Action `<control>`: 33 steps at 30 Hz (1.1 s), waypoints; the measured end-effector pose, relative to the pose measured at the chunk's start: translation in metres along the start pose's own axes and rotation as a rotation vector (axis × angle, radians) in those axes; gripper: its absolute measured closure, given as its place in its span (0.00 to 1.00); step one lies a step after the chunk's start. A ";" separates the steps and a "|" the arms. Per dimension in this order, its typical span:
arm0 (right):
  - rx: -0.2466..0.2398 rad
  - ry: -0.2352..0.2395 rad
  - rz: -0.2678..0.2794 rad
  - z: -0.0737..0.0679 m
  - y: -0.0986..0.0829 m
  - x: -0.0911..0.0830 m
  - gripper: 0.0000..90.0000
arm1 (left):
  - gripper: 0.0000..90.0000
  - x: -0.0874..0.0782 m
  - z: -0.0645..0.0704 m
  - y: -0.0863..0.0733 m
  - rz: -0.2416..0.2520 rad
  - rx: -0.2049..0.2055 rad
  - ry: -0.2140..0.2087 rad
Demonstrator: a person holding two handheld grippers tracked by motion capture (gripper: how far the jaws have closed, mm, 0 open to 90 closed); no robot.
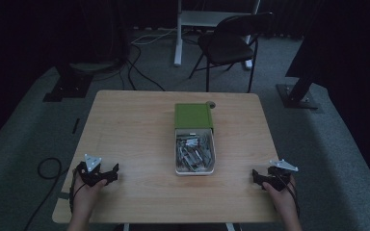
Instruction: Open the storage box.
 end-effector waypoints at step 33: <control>-0.013 0.011 0.001 -0.001 0.001 0.001 0.12 | 0.11 0.005 -0.006 -0.011 -0.140 -0.049 0.023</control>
Point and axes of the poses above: each handheld gripper's, and its own axes: x roughly forward along the jaws, y roughly out of its top, z roughly to its right, the point moved 2 cm from there along x, roughly forward along the jaws, and after that the axes turned 3 degrees about -z, right-handed, at the moved point
